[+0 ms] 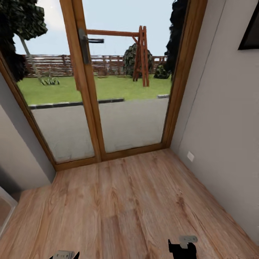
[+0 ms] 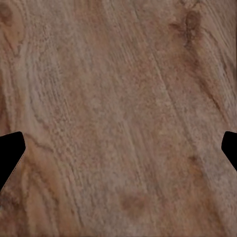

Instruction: Pick up the two gym shoes and the two sandals from the corridor floor and place them onto the hallstand (shoe rack) in the corridor, making sure they are on the rack and not on the floor. Arrange them so the two gym shoes are next to each other and the two sandals are next to each other.

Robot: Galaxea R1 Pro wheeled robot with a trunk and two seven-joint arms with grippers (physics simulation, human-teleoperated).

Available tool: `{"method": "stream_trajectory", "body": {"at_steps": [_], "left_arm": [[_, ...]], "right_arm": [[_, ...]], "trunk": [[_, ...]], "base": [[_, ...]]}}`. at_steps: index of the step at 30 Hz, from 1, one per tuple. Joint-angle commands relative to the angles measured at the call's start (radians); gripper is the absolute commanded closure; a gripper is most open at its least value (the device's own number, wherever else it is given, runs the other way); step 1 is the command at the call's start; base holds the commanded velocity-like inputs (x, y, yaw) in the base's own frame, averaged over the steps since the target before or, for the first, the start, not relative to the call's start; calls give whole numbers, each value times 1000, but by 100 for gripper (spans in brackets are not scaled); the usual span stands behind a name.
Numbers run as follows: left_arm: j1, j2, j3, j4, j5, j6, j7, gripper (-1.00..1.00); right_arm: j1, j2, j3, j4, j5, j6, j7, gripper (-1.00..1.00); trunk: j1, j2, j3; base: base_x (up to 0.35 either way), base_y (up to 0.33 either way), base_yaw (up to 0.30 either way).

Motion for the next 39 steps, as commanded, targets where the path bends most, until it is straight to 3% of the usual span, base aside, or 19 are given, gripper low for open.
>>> {"method": "stream_trajectory", "body": {"at_steps": [1,24,33,39], "left_arm": [[0,-1,8,1,-4,-2,-8,-100],[0,0,8,1,-5,-3,-8,-100],[0,2,13,12,-1,-3,-8,-100],[0,2,43,32,28,-10,-8,-100]], "right_arm": [[-1,0,2,1,3,-3,-5,-100],[-1,0,2,1,2,-3,-5,-100],[0,0,1,1,2,-3,-5,-100],[-1,0,1,2,2,-3,-5,-100]], "trunk": [[0,0,-1],[0,0,-1],[0,0,-1],[0,0,-1]], "base": [[239,213,-296],[194,263,-297],[31,47,-298],[4,6,-298]]}}
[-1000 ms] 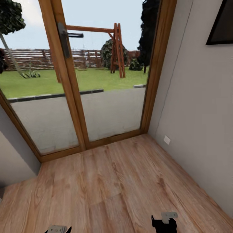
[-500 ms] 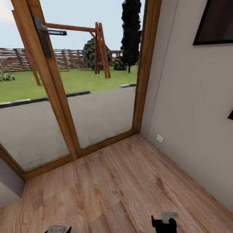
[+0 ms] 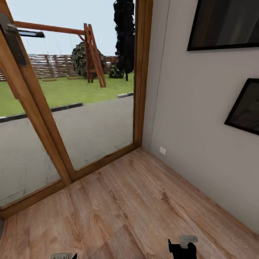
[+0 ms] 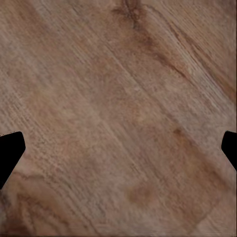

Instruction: Pick up the two gym shoes and the two sandals from the corridor floor and place them onto the hallstand (shoe rack) in the corridor, making sure they are on the rack and not on the floor. Arrange them so the two gym shoes are next to each other and the two sandals are next to each other.

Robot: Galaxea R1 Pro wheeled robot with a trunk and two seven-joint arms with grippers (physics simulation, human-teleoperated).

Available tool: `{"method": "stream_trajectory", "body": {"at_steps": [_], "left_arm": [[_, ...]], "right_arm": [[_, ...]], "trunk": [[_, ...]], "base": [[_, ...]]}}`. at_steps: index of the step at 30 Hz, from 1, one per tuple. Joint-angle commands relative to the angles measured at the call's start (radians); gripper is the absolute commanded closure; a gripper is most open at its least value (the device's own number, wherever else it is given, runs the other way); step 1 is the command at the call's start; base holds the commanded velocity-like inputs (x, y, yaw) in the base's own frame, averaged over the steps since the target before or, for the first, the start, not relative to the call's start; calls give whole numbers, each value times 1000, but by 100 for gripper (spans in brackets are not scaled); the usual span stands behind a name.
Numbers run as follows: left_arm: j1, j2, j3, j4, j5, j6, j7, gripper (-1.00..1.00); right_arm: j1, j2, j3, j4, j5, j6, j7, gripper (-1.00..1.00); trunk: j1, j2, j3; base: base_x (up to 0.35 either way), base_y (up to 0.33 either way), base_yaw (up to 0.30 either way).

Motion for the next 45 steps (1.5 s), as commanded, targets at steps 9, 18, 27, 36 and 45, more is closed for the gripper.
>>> {"method": "stream_trajectory", "body": {"at_steps": [9,18,27,36,45], "left_arm": [[0,1,15,19,5,-52,-10,-100],[0,2,16,35,5,-68,-11,-100],[0,2,16,37,5,-70,-11,-100],[0,3,16,37,5,-70,-11,-100],[0,1,16,37,4,-70,-11,-100]], "right_arm": [[-1,0,2,2,3,-2,-5,-100],[0,0,2,2,3,-2,-5,-100],[0,0,2,2,3,-2,-5,-100],[0,0,2,2,4,-2,-5,-100],[0,1,2,2,5,-2,-5,-100]], "trunk": [[0,0,-1],[0,0,-1],[0,0,-1],[0,0,-1],[0,0,-1]], "base": [[1,1,-298],[0,0,-298],[0,0,-298],[0,0,-298],[0,0,-298]]}}
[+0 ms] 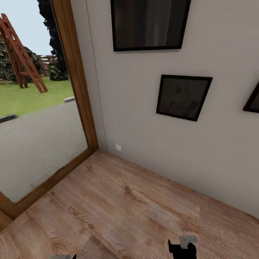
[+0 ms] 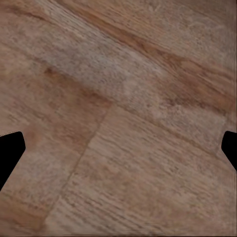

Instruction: Pick up the two gym shoes and the two sandals from the corridor floor and place them onto the hallstand (shoe rack) in the corridor, making sure they are on the rack and not on the floor. Arrange them so the two gym shoes are next to each other and the two sandals are next to each other.

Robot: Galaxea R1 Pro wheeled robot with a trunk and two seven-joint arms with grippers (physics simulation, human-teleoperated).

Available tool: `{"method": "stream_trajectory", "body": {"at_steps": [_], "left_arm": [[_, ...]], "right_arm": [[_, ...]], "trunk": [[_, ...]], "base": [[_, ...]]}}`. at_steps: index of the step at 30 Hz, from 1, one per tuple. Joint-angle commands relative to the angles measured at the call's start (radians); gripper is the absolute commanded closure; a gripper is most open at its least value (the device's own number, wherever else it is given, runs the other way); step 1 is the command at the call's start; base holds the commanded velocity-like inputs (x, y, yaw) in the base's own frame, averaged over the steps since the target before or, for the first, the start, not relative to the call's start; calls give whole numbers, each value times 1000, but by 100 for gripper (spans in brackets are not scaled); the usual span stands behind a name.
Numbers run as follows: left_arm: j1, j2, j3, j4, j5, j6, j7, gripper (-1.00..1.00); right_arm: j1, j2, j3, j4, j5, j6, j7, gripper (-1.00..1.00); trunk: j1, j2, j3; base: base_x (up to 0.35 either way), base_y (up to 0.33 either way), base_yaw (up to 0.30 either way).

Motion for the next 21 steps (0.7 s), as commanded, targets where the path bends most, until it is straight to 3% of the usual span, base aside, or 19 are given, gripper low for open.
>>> {"method": "stream_trajectory", "body": {"at_steps": [1,21], "left_arm": [[0,0,8,0,0,-1,-10,-100],[0,-2,7,0,0,-2,-10,-100]], "right_arm": [[-1,0,2,1,3,-2,-5,-100],[-1,0,2,1,3,-2,-5,-100]], "trunk": [[0,0,-1],[0,0,-1]], "base": [[0,0,-298],[3,8,-298]]}}
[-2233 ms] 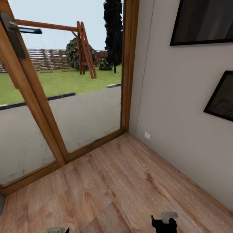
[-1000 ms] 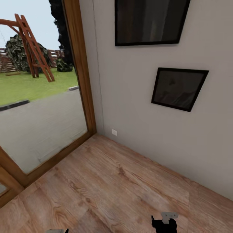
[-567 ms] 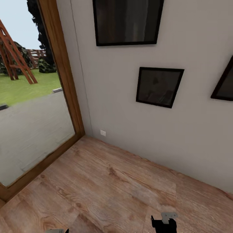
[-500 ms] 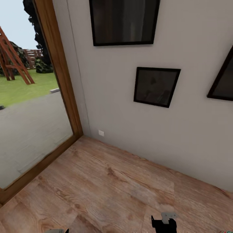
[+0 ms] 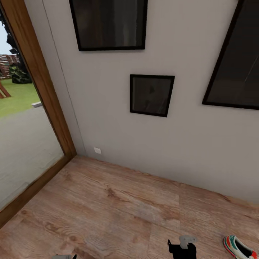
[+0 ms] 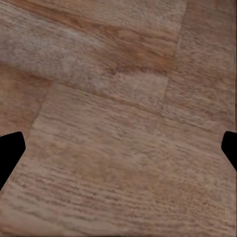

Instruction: Pick up the two gym shoes and the two sandals from the corridor floor and place them onto the hallstand (shoe rack) in the corridor, making sure they are on the rack and not on the floor. Arrange them so the two gym shoes are next to each other and the two sandals are next to each other.

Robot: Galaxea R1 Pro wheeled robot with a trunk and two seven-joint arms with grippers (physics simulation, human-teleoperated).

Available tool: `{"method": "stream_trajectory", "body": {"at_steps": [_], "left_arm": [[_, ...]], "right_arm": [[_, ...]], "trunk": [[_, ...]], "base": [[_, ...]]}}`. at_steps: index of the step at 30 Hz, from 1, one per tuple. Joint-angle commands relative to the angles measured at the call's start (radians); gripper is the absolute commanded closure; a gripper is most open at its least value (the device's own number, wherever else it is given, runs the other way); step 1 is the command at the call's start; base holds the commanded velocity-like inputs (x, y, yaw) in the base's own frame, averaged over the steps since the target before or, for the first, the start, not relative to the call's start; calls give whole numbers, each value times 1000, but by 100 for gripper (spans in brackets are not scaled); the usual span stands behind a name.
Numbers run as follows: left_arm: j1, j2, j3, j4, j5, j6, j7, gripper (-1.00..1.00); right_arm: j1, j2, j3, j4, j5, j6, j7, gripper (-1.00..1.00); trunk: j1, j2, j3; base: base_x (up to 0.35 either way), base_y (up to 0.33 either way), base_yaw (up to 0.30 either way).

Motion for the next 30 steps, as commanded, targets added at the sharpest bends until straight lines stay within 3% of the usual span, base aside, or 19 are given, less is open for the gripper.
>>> {"method": "stream_trajectory", "body": {"at_steps": [1,21,30], "left_arm": [[-1,0,8,1,0,-1,-10,-100],[-1,0,10,1,0,-2,-10,-100],[-1,1,10,1,0,-2,-10,-100]], "right_arm": [[-1,0,3,1,3,-2,-5,-100],[-1,0,3,1,2,-2,-5,-100],[-1,0,3,1,2,-2,-5,-100]], "trunk": [[0,0,-1],[0,0,-1],[0,0,-1]], "base": [[75,184,-298],[39,276,-298],[0,67,-298]]}}
